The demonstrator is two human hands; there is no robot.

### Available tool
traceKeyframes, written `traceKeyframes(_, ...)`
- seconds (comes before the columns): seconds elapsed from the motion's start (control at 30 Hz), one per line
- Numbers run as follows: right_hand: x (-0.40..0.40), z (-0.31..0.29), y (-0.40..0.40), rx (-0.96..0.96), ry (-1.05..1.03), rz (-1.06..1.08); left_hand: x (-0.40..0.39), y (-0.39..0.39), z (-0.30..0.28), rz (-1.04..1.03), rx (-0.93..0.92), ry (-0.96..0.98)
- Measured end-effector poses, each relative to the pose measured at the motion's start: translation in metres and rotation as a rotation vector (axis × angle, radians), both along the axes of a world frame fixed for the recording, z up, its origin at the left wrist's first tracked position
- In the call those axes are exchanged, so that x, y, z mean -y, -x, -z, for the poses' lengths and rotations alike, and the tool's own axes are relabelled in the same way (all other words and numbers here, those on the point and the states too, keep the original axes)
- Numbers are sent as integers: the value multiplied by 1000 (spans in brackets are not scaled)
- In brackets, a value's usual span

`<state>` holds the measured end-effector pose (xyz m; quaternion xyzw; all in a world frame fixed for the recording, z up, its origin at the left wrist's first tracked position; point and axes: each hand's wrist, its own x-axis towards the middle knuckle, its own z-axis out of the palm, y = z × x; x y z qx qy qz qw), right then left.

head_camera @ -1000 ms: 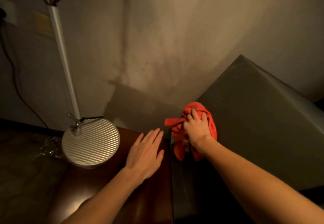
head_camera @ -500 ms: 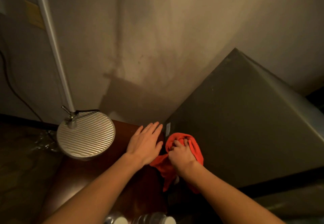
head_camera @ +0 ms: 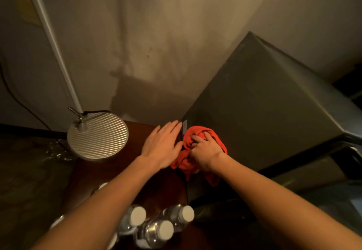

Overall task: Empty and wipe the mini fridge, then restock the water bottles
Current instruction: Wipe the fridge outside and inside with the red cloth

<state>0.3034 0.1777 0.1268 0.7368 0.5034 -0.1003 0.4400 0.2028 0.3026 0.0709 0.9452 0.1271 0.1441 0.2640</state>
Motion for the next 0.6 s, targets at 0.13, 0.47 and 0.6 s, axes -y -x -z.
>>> traceKeyframes(0.13,21,-10,32,-40,7,-11,11,14,-7,21,4,6)
traceKeyframes(0.47,58,-59,65,39,-211,9,32,34,-21,81,-3,-15)
traceKeyframes(0.6,30,-45,31,159,-289,68,28,39,-17,78,11,-41)
